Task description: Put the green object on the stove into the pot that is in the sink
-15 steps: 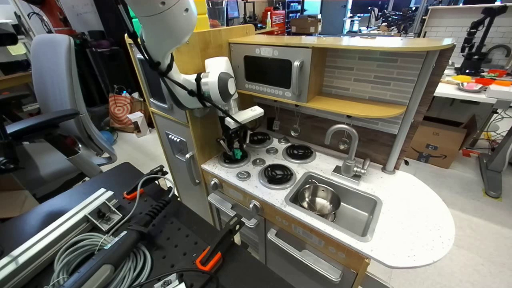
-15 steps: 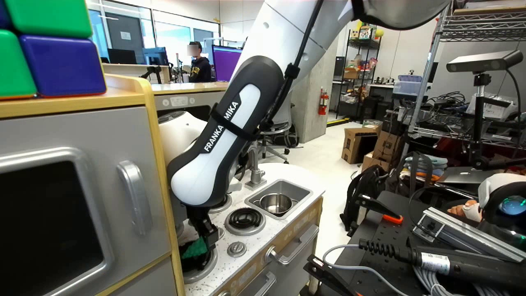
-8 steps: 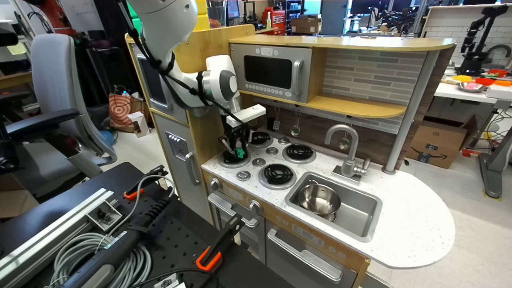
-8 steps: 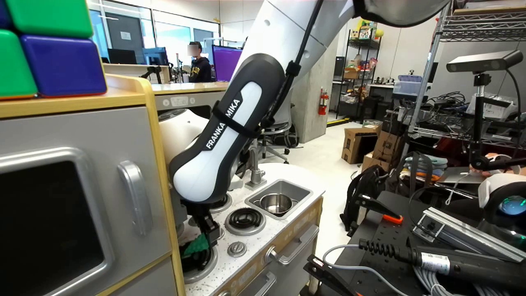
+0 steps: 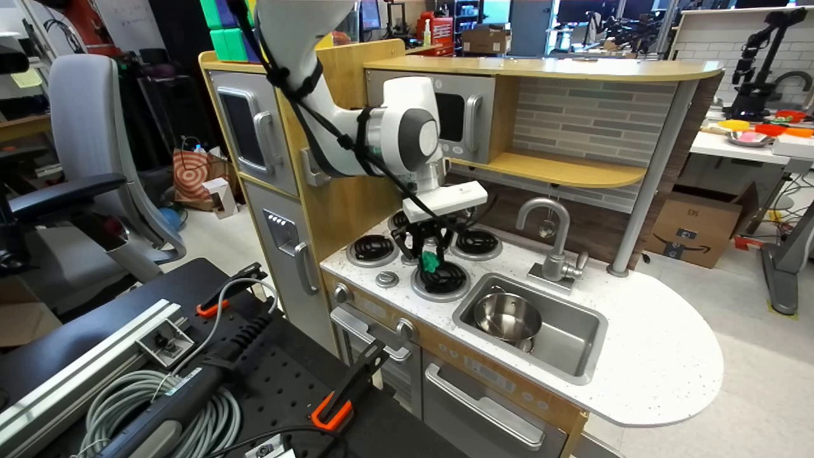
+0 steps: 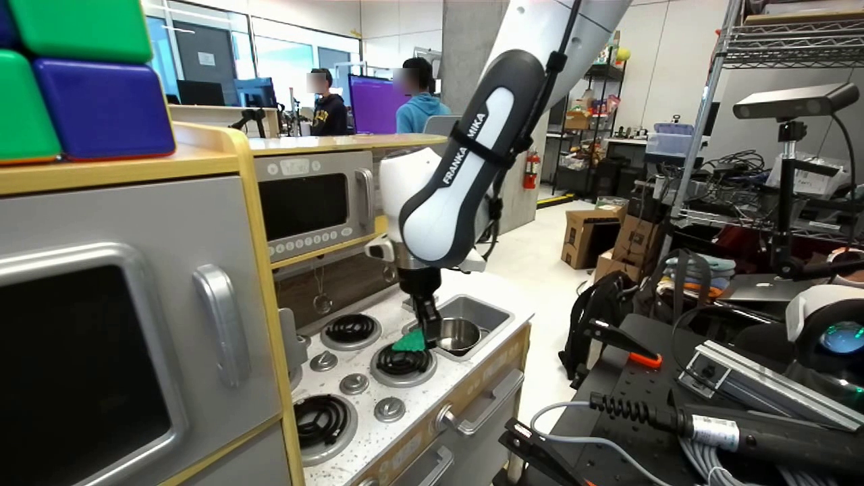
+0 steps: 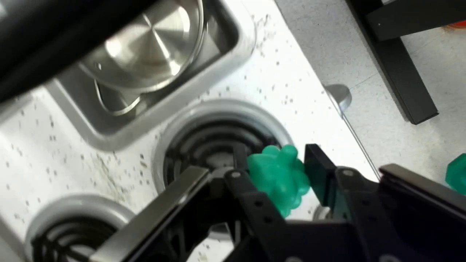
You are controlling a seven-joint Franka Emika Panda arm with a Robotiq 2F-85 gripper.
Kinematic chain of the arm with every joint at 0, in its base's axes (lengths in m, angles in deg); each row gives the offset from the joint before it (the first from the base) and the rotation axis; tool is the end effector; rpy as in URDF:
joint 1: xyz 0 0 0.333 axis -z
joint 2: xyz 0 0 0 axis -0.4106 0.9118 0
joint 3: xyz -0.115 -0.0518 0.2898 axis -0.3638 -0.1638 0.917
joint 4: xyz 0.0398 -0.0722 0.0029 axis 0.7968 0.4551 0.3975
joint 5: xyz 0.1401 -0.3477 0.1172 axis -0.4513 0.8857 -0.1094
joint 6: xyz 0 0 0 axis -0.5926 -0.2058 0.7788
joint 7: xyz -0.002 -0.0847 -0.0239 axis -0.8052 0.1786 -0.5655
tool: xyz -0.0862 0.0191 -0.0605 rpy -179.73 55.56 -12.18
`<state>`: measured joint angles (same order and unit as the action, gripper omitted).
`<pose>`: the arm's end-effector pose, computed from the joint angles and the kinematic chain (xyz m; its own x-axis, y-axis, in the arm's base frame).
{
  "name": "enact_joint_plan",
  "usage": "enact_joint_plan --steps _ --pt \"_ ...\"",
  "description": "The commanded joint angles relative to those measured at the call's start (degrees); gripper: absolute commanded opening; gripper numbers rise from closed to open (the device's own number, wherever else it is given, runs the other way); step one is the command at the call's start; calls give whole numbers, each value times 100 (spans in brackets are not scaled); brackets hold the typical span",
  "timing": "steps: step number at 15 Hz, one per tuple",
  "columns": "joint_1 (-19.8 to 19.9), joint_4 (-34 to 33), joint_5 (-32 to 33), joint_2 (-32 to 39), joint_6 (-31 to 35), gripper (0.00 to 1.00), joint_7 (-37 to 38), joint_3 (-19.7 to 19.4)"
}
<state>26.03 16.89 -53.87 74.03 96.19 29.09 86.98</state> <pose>0.6281 0.0106 0.0561 0.4970 0.8569 -0.1368 0.8677 -0.4927 0.0665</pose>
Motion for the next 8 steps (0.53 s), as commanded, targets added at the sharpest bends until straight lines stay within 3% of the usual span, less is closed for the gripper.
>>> enact_joint_plan --steps 1,6,8 --pt "877 965 -472 -528 515 18 -40 182" --pt "2008 1190 -1351 -579 615 18 -136 439" --pt "2245 1041 -1637 -494 541 18 -77 492"
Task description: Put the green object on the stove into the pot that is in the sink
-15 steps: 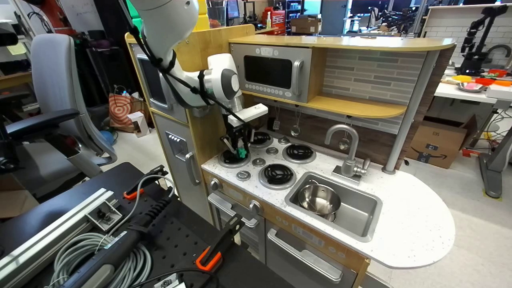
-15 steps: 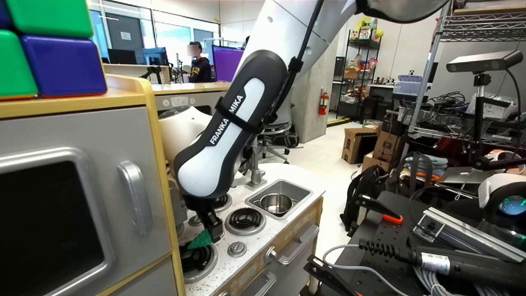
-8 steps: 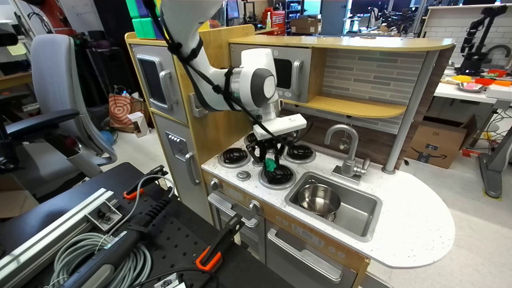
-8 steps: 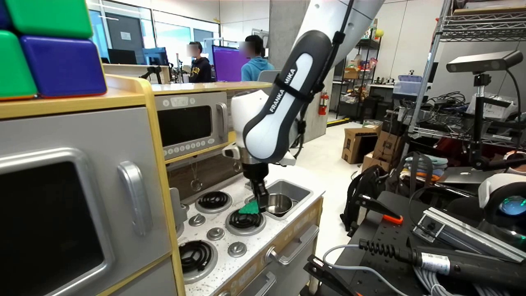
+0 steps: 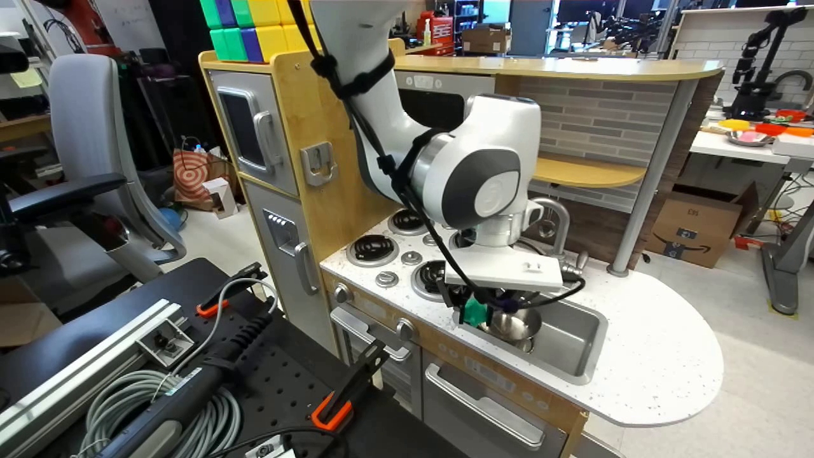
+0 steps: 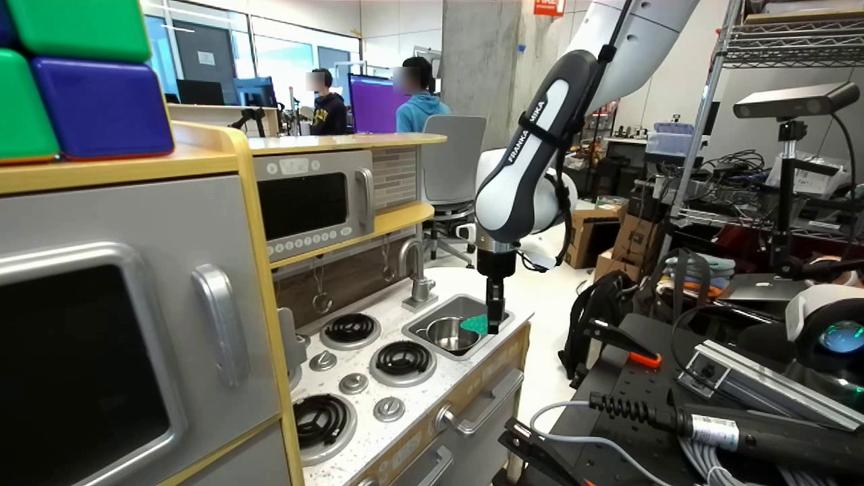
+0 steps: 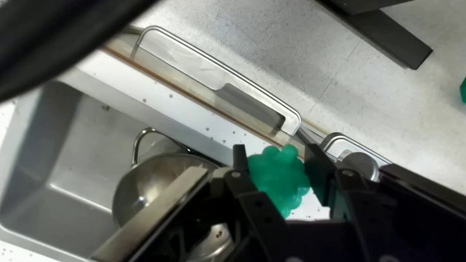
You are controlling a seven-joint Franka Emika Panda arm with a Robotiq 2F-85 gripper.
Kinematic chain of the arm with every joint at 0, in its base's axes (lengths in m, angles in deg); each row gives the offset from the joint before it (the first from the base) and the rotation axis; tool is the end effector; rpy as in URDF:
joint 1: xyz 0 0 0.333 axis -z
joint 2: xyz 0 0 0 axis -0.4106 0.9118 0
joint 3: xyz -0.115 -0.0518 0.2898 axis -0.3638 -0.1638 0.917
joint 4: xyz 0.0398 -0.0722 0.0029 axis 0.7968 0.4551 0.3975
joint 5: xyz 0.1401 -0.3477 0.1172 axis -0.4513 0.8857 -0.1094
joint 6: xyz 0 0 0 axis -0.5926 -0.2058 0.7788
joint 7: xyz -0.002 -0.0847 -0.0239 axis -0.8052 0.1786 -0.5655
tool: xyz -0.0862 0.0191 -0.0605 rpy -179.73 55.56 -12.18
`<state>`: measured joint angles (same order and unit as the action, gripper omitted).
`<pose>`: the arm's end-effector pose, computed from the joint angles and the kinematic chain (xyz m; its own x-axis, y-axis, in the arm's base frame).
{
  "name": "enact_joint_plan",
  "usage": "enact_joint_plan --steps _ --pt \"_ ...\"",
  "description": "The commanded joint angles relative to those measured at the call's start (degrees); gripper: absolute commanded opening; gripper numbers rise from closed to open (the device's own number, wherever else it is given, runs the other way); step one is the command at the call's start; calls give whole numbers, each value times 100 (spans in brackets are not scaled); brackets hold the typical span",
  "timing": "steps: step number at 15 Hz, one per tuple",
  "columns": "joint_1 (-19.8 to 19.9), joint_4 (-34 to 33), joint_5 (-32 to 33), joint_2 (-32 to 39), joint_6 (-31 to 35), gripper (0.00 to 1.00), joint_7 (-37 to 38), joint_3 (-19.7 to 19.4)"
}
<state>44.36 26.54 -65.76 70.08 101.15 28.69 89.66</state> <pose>0.5676 -0.1489 0.0538 0.8272 0.5609 -0.0349 0.5601 -0.8279 -0.0300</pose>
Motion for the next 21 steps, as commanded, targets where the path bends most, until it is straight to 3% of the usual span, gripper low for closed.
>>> enact_joint_plan --steps 1,5,11,21 --pt "523 -13 -571 -62 -5 18 -29 258" --pt "699 -518 -974 132 -325 18 23 346" --pt "457 -1555 -1162 572 -1180 18 331 200" --pt "-23 -3910 -1026 1974 -2996 18 962 -72"
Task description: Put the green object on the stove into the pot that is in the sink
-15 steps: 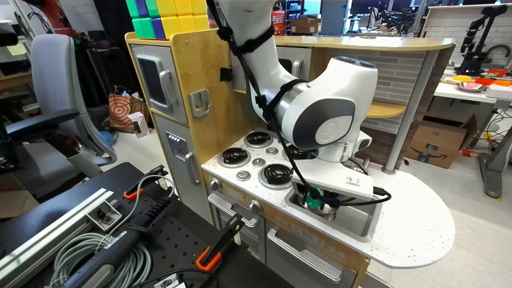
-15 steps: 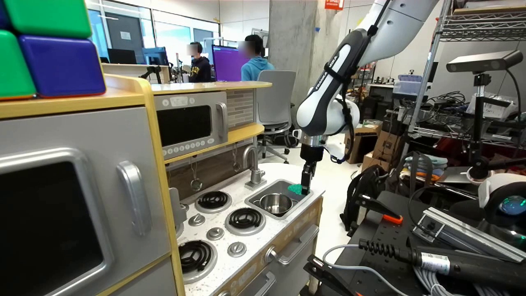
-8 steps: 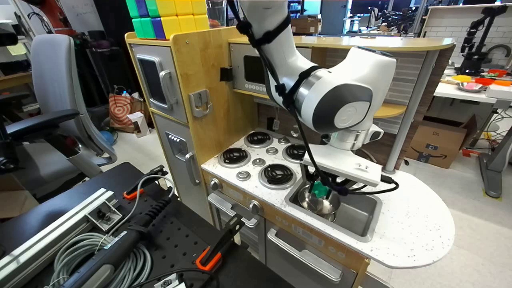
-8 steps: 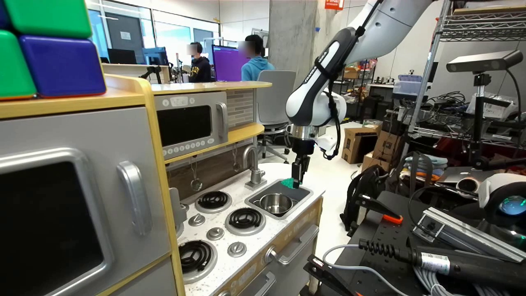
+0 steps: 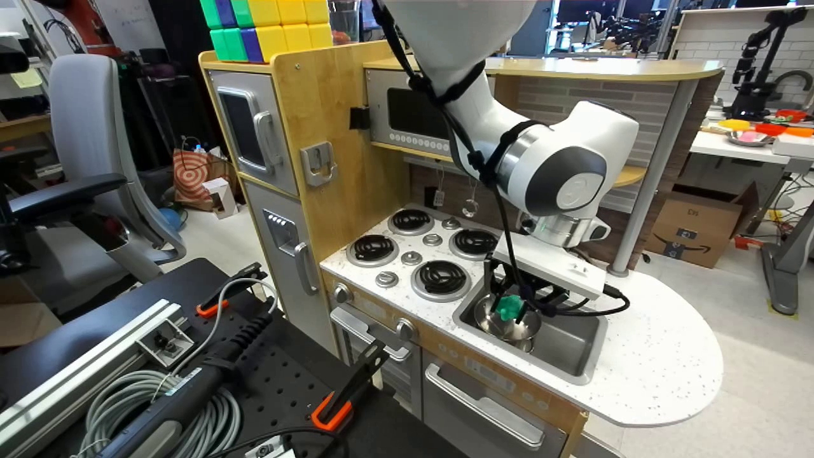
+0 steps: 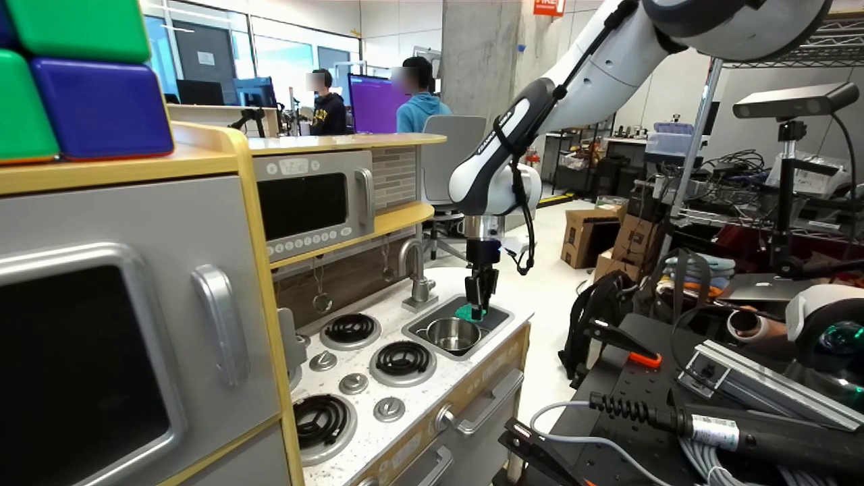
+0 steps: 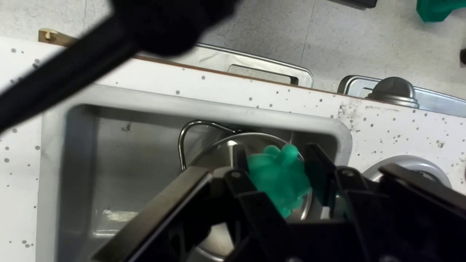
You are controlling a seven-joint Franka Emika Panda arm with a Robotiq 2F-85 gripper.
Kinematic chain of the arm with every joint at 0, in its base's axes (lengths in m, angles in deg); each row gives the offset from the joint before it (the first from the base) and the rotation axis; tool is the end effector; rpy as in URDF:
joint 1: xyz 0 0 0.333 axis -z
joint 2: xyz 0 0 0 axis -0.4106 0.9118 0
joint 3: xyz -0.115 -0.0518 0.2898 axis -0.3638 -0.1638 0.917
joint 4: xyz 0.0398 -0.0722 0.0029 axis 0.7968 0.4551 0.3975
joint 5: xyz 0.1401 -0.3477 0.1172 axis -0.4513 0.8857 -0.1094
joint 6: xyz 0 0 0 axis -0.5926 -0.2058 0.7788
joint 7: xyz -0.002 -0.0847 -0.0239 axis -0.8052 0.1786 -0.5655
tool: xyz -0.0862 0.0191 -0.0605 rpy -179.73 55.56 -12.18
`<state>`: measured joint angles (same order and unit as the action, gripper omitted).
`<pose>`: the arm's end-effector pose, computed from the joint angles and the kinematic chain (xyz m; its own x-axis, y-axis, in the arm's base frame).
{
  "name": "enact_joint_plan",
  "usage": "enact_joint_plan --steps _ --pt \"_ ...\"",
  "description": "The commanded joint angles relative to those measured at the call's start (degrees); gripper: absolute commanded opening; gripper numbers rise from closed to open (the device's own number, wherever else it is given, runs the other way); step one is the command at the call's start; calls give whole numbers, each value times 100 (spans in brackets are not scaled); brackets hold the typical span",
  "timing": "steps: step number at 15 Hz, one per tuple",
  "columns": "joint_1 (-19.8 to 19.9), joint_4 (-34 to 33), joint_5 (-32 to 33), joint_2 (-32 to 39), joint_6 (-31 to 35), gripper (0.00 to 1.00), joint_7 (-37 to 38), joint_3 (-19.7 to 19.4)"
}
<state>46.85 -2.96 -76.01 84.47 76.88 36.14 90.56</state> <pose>0.6444 -0.2057 0.0349 0.9570 0.2653 -0.1174 0.2395 -0.9508 -0.1965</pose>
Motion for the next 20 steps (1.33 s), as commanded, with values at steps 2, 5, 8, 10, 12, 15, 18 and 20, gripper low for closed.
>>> enact_joint_plan --steps 2,5,8,10,12,15,18,20 --pt "-417 -1329 44 733 -818 18 341 -208" --pt "-563 -1845 68 1021 -1163 69 446 -238" --pt "-642 -2117 78 1149 -1332 79 480 -251" --pt "-634 -2059 52 1070 -1338 94 344 -172" --pt "-602 -1460 9 648 -1082 100 67 16" --pt "-463 -399 -52 -94 -417 100 -488 371" --pt "-347 270 -177 -573 503 100 -1119 595" --pt "-275 775 -207 -894 1255 100 -1488 704"
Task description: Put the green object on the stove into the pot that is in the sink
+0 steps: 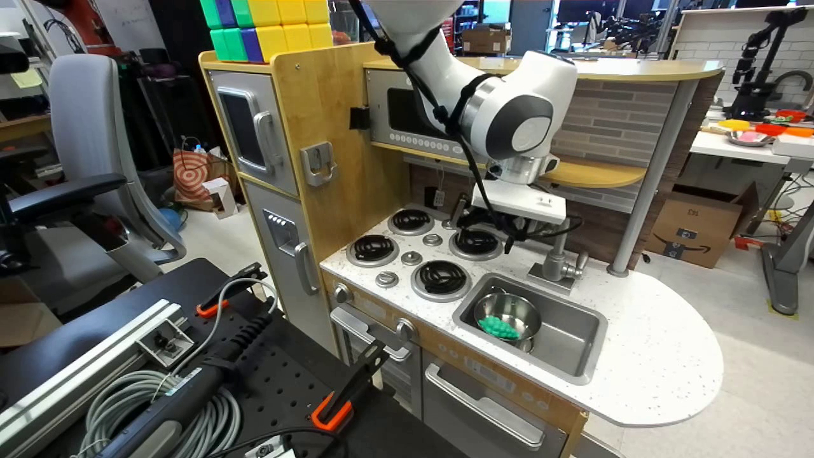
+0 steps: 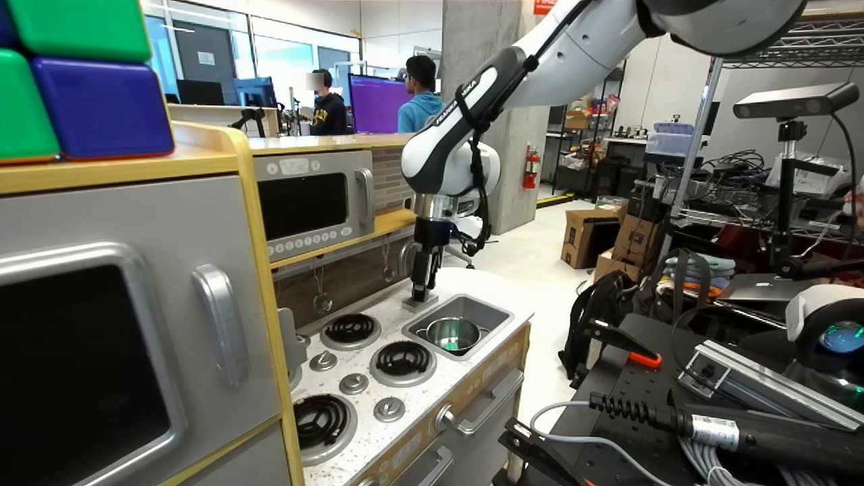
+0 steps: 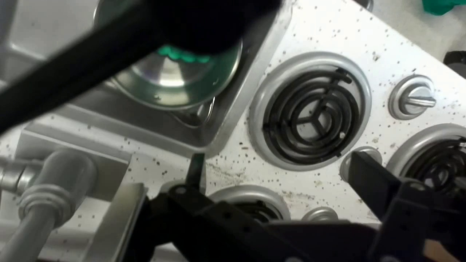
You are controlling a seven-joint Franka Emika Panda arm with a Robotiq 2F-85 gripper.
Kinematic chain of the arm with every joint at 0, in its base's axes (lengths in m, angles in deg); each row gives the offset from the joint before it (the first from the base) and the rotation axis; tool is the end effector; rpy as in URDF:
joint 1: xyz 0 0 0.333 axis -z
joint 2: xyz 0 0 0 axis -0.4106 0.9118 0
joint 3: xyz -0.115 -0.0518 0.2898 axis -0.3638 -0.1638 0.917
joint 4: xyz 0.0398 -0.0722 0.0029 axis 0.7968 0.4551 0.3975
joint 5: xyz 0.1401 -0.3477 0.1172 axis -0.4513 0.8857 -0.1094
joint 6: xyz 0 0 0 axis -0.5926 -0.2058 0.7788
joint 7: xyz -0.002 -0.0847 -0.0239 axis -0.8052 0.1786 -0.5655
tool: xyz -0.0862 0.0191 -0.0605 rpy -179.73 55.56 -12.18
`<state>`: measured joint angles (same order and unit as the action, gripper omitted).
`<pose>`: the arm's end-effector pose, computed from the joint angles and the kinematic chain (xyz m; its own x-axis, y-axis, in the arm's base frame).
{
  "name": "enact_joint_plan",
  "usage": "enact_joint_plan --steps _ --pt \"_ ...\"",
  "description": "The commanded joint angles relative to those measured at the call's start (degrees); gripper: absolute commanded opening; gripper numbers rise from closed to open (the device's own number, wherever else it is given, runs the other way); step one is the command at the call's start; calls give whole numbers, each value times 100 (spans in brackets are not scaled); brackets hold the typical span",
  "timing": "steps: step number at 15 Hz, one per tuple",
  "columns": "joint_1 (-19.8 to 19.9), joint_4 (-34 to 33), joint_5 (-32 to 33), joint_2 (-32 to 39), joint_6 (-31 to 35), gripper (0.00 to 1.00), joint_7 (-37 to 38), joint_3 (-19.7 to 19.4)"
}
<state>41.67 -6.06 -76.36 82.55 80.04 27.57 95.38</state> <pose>0.7051 -0.1107 0.0884 0.8601 0.5053 0.0700 0.5095 -0.8442 -0.1665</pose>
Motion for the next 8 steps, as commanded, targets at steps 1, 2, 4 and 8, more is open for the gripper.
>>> enact_joint_plan --steps 1,2,4,8 --pt "301 1343 -190 -856 1312 100 -833 297" --pt "388 1609 -212 -1000 1671 100 -1061 404" --pt "143 978 -122 -609 1306 100 -750 181" --pt "210 1331 -128 -826 1488 100 -883 231"
